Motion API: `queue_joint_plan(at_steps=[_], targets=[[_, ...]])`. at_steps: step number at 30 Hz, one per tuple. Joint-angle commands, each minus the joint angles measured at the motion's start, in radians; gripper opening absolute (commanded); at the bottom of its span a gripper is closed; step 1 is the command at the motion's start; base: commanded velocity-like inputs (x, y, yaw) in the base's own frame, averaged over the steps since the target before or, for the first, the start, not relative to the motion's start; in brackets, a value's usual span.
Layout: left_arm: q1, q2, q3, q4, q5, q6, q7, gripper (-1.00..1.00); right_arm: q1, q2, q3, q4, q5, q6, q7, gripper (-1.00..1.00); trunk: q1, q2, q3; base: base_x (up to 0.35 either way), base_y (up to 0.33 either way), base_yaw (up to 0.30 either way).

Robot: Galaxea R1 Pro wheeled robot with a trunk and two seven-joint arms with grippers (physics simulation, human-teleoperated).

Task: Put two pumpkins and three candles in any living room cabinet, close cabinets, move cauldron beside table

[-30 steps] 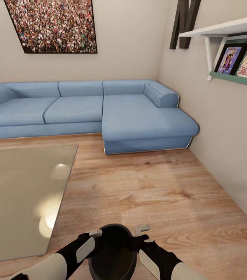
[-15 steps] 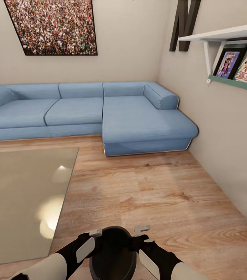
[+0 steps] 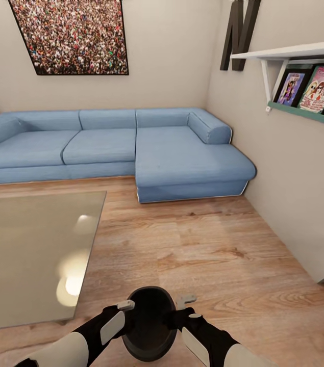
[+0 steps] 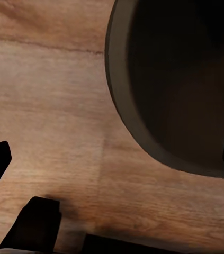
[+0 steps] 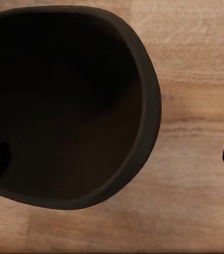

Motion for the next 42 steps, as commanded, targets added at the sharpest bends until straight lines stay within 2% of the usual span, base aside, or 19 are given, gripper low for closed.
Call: queue_joint_plan(at_steps=[1,12,26,34,38,42], targets=[[0.0,0.001,0.0,0.0,0.0,0.0,0.0,1.0,0.0,0.0,0.0,0.0,0.0,0.0,0.0,1.0,-0.004,0.007,0.003,-0.009,0.0,0.0],[0.0,0.007,-0.003,0.008,0.0,-0.002,0.0,1.0,0.0,-0.005,-0.02,0.005,0.0,0.003,-0.002,1.0,-0.046,0.084,0.038,-0.001,0.0,0.0],[0.003,0.012,-0.006,0.029,-0.001,-0.004,-0.002,1.0,0.0,-0.008,-0.015,0.02,-0.002,0.003,0.0,1.0,-0.1,0.182,0.082,0.0,0.0,0.0],[0.008,0.012,-0.006,0.13,-0.001,-0.009,-0.007,1.0,0.0,-0.018,-0.015,0.03,-0.003,0.0,-0.006,1.0,-0.13,0.238,0.107,0.0,0.0,0.0],[0.013,0.011,-0.006,0.149,-0.001,-0.01,-0.008,1.0,0.001,-0.033,-0.015,0.048,-0.002,-0.001,-0.006,1.0,-0.146,0.266,0.119,0.0,0.0,0.148],[0.015,0.005,-0.007,0.151,-0.001,-0.014,-0.008,1.0,0.001,-0.033,-0.015,0.057,-0.002,-0.001,-0.006,1.0,-0.161,0.294,0.132,0.0,0.0,0.269]])
